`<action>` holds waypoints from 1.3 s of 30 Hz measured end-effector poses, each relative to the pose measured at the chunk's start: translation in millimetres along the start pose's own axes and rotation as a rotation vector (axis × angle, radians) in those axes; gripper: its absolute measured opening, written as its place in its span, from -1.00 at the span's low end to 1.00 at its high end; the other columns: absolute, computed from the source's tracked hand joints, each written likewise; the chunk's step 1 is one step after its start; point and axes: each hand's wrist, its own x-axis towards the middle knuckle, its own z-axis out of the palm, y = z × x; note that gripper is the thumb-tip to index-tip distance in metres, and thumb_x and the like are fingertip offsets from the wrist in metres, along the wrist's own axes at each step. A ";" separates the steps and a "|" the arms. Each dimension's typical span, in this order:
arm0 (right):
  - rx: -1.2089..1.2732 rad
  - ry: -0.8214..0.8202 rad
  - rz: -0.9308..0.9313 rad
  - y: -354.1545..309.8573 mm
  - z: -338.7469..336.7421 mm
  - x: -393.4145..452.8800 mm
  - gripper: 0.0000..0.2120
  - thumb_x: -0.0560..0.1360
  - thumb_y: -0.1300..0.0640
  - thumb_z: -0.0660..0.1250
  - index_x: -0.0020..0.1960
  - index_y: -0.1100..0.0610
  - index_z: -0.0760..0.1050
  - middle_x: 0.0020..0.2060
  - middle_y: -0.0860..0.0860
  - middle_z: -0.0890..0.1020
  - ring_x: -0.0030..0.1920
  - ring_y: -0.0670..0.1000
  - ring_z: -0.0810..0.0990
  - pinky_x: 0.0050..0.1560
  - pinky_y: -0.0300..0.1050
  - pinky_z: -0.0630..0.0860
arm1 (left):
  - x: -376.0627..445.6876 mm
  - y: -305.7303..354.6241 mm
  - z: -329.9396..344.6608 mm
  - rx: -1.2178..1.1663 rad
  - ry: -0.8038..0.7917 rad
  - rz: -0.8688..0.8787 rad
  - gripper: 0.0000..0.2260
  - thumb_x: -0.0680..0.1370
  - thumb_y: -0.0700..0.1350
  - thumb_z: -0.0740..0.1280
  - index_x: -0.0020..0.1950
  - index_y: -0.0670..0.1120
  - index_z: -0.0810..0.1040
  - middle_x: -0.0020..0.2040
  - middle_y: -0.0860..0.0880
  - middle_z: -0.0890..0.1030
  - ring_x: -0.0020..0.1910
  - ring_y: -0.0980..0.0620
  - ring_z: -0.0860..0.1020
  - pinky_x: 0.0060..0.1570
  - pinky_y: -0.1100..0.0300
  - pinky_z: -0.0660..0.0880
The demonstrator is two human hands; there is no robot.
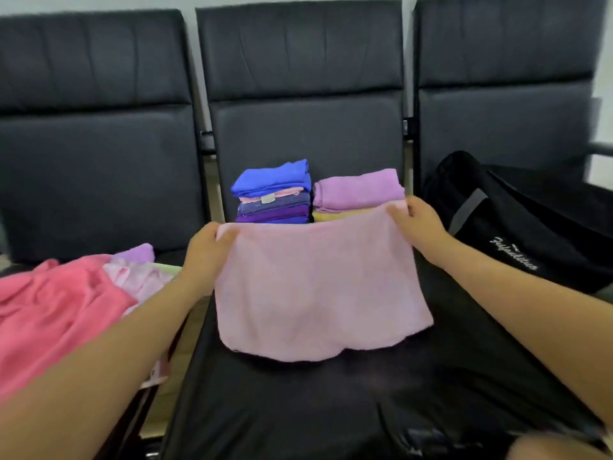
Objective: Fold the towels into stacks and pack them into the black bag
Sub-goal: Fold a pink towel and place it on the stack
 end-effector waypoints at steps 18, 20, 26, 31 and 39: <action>0.363 0.227 0.015 -121.3 -66.0 8.6 -0.84 0.51 0.11 0.27 -0.20 0.15 0.37 -0.27 0.09 0.39 -0.25 0.02 0.34 -0.27 -0.16 0.33 | -27.2 129.2 -78.7 -0.854 -0.134 -0.200 -0.84 0.59 -0.09 0.23 -0.06 -0.09 0.57 -0.39 0.03 0.60 -0.45 0.10 0.55 -0.43 0.30 0.46; 0.502 0.160 0.217 -114.3 -65.2 12.5 -0.86 0.50 0.11 0.34 -0.03 0.18 0.49 -0.10 0.12 0.53 -0.10 0.07 0.49 -0.02 -0.06 0.49 | -22.3 120.1 -80.1 -0.826 -0.206 -0.259 -0.84 0.60 -0.08 0.22 -0.09 -0.10 0.53 -0.44 0.03 0.54 -0.56 0.12 0.50 -0.49 0.31 0.43; 0.359 0.015 0.440 -46.7 -35.8 5.4 -0.78 0.52 0.23 0.29 0.13 0.28 0.53 -0.01 0.16 0.55 -0.11 0.09 0.52 -0.04 -0.10 0.48 | -12.0 52.0 -39.4 -0.217 -0.158 -0.218 -0.89 0.56 -0.10 0.32 -0.09 -0.14 0.56 -0.18 -0.05 0.56 -0.29 0.05 0.49 -0.33 0.21 0.39; -0.196 -0.087 0.338 32.5 -8.0 -26.2 -0.82 0.52 0.16 0.30 -0.09 0.27 0.61 -0.16 0.17 0.63 -0.09 0.14 0.58 -0.12 -0.11 0.40 | -18.8 -30.8 -1.5 0.415 -0.323 0.072 -0.95 0.52 -0.15 0.36 -0.14 -0.06 0.54 -0.08 -0.09 0.61 -0.12 -0.03 0.52 -0.15 0.16 0.39; 0.409 0.014 0.554 72.9 20.5 -22.4 -0.93 0.52 0.32 0.33 -0.08 0.19 0.54 -0.21 0.12 0.59 -0.52 -0.05 0.61 -0.34 -0.21 0.60 | 0.2 -54.1 25.2 0.474 -0.177 0.030 -0.89 0.52 -0.20 0.31 -0.19 -0.05 0.57 -0.26 -0.06 0.63 -0.37 -0.02 0.61 -0.10 0.09 0.56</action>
